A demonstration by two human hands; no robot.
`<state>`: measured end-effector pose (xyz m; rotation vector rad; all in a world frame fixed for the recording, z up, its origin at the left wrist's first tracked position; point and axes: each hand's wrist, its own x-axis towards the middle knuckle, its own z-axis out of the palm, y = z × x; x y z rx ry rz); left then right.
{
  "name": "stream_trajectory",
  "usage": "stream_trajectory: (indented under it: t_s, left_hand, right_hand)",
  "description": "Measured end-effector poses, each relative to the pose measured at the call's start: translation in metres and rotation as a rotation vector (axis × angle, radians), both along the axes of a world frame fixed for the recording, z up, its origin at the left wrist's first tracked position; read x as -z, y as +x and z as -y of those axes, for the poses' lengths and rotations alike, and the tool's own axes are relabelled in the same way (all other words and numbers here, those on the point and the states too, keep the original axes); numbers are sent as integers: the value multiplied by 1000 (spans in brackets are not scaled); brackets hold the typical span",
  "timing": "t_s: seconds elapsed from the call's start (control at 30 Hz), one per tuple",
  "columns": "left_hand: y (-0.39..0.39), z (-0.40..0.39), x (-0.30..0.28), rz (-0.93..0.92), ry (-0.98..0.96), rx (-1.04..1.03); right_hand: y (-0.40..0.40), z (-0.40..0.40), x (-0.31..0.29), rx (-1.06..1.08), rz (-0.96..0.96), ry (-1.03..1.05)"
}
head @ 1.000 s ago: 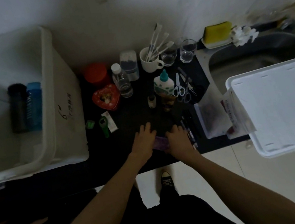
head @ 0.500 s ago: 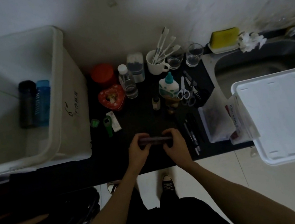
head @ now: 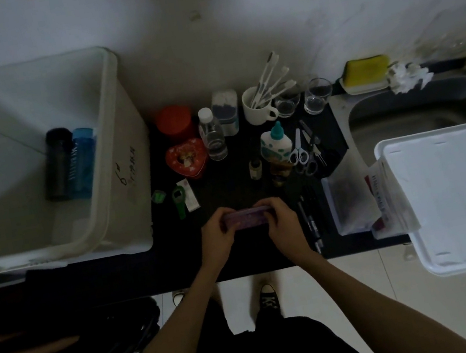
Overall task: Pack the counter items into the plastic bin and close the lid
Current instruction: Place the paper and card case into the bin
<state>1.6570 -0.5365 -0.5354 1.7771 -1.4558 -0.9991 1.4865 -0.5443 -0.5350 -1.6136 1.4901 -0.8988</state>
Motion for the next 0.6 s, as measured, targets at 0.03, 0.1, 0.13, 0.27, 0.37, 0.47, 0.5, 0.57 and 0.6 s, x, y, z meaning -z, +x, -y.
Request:
stream_trajectory:
  t_s: [0.03, 0.1, 0.13, 0.27, 0.37, 0.47, 0.5, 0.57, 0.6]
  left_hand:
    - [4, 5, -11, 24, -35, 14]
    - [12, 18, -39, 45, -77, 50]
    - [17, 25, -55, 68, -72, 85]
    - [45, 54, -122, 271, 119, 328]
    - [72, 64, -168, 289, 204, 425]
    - [93, 61, -206, 88, 273, 408]
    - [101, 59, -216, 24, 286, 378]
    - [120, 55, -227, -82, 266, 307]
    - [130, 53, -231, -137, 234, 272]
  right_hand:
    - [1, 5, -12, -21, 14, -41]
    - [5, 18, -38, -53, 45, -116]
    - [8, 26, -53, -80, 59, -152]
    - [21, 62, -118, -318, 68, -245]
    - [39, 86, -165, -477, 50, -229]
    - [69, 101, -200, -597, 30, -246]
    - [81, 104, -210, -631, 31, -247]
    - [107, 108, -225, -691, 62, -255]
    - [120, 110, -232, -711, 83, -266]
